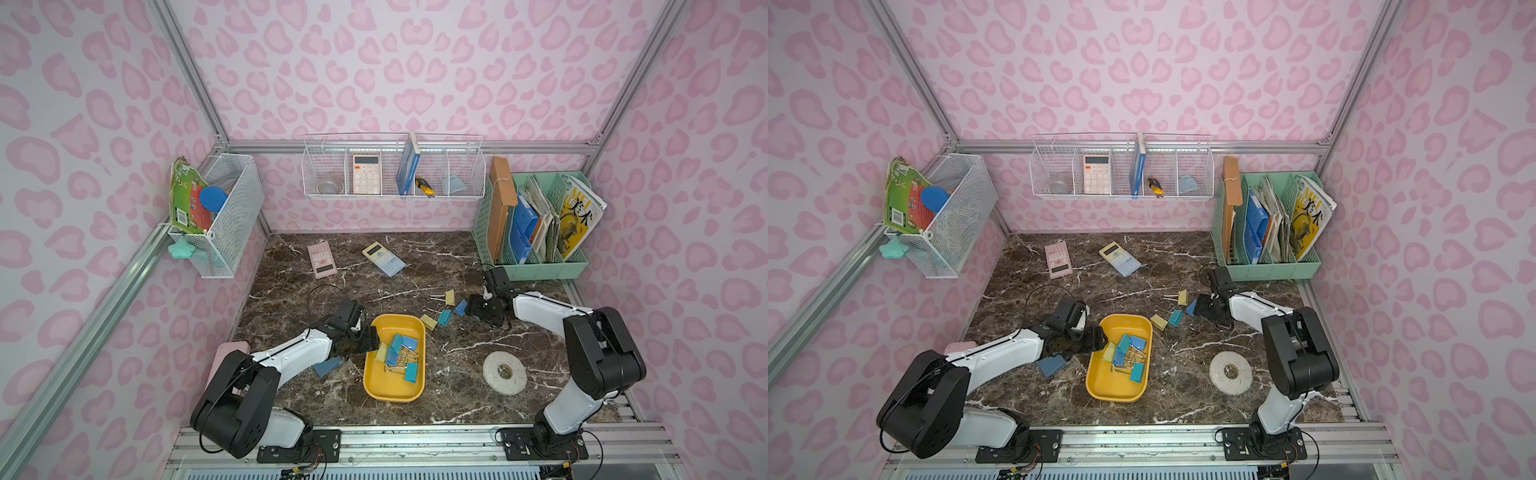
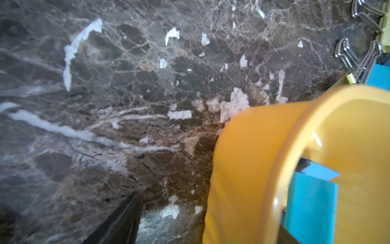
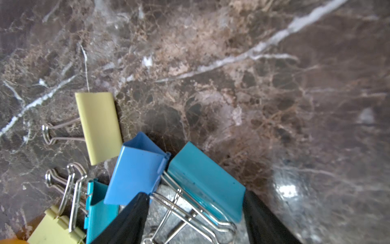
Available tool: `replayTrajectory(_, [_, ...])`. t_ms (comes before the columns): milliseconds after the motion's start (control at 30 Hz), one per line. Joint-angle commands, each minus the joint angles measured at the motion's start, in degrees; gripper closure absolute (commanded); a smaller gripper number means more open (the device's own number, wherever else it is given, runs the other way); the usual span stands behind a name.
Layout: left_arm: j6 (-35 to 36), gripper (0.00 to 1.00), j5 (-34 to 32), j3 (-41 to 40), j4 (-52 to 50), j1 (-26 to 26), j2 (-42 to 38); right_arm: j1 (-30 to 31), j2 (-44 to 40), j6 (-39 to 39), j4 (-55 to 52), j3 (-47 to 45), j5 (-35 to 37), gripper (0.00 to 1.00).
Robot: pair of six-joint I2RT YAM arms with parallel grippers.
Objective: Put the binder clips in the storage box
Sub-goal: Pick up the binder clip at the center of the board.
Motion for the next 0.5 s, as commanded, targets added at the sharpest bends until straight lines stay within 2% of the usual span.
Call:
replayTrajectory(0, [-0.20,0.22,0.08,-0.32,-4.21,0.06,0.62,-0.89,1.39,-0.05,0.72,1.22,-0.64,0.26])
replayTrajectory(267, [-0.13,0.22,-0.03,-0.24,-4.26,0.06,0.94,-2.16,6.83,-3.38,-3.31,9.42,0.08,0.26])
replayTrajectory(467, [-0.24,0.22,0.00,-0.34,-4.50,0.06,0.46,-2.30,4.37,-2.11,-5.57,7.73,3.16,0.26])
